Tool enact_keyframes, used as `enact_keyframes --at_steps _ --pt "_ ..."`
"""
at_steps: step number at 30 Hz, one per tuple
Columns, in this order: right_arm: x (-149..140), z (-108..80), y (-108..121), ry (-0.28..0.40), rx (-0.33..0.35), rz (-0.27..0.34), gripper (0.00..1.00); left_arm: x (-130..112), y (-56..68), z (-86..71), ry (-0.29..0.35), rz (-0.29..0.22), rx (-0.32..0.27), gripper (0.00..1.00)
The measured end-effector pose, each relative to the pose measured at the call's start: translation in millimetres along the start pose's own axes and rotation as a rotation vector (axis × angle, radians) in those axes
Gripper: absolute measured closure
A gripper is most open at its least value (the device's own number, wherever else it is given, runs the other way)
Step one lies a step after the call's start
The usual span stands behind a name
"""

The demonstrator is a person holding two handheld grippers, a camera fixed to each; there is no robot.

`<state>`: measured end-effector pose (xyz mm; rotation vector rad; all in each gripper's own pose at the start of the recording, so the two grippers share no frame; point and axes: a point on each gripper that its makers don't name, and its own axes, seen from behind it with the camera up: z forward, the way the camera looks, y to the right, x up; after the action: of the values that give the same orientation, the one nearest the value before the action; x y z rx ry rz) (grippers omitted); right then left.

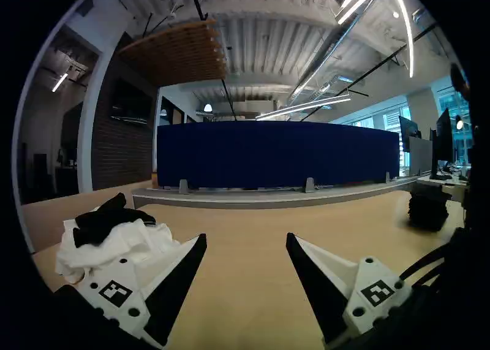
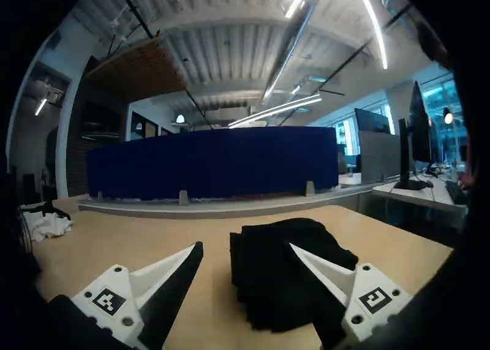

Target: Fold towel

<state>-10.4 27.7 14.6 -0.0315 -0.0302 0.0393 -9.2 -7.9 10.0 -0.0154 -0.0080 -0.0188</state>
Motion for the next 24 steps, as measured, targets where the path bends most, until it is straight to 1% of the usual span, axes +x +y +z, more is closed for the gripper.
enact_keyframes --at_steps 9,24 --pt "0.3 -4.1 -13.2 0.006 0.017 -0.055 0.01 -0.2 0.8 0.7 0.0 0.0 0.0 0.03" --pt "-0.5 -3.9 -12.4 0.003 0.018 -0.053 0.0 -0.6 1.0 -0.1 0.0 0.0 0.0 0.04"
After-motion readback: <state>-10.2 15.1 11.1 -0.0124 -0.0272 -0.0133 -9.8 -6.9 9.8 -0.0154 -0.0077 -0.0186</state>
